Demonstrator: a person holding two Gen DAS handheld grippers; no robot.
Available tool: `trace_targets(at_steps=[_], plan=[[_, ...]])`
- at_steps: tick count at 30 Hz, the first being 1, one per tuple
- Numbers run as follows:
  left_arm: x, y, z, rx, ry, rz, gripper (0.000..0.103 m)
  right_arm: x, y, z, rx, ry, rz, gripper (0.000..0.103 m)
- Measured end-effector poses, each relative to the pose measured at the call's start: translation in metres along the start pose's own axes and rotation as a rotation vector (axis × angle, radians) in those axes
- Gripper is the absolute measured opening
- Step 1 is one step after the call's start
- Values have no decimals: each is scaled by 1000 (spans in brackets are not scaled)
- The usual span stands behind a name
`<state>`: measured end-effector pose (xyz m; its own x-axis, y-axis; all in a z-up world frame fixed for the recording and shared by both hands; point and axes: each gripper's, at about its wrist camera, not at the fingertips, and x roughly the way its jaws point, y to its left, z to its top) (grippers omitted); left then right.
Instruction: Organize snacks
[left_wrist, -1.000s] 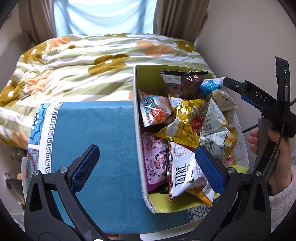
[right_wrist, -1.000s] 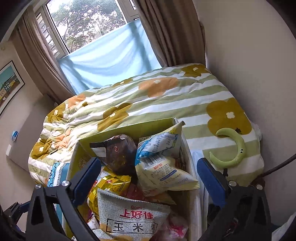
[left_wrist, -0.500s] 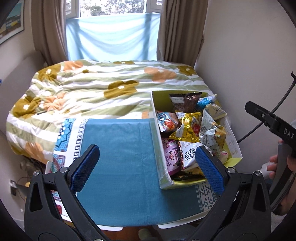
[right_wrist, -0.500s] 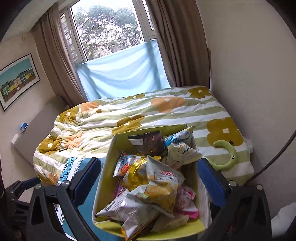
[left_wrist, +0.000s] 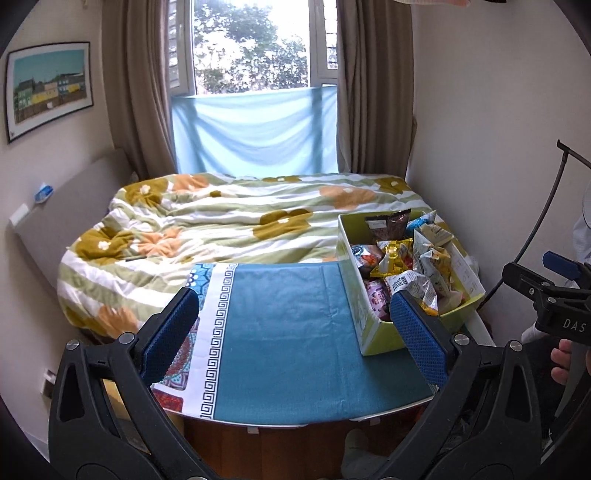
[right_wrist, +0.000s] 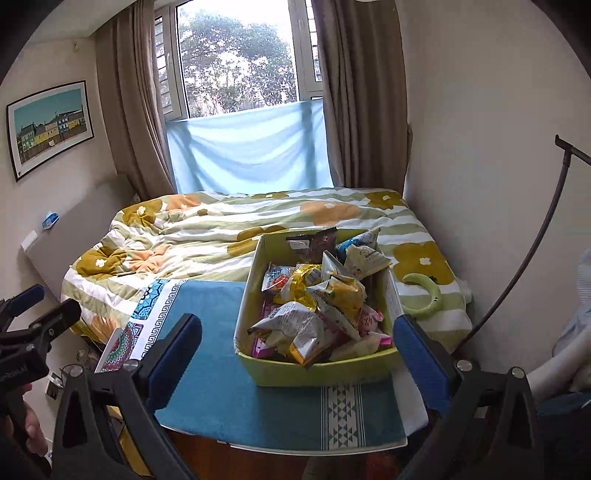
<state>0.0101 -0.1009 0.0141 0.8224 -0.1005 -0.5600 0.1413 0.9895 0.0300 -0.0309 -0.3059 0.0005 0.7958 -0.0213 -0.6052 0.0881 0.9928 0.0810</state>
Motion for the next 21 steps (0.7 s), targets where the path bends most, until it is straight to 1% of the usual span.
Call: trace_targets(at_steps=[3,8,21], plan=[[-11,2,-5,9,-15,-4,103,-11,6,-7,-1,-6,-15,103],[-17,4,-9,4,-19,-8,103,-23,15,-16,-8,-20,-23,103],[-17,5,-11,-11,-10,-20,103,-26,22,-22,-18,-15,-29,103]])
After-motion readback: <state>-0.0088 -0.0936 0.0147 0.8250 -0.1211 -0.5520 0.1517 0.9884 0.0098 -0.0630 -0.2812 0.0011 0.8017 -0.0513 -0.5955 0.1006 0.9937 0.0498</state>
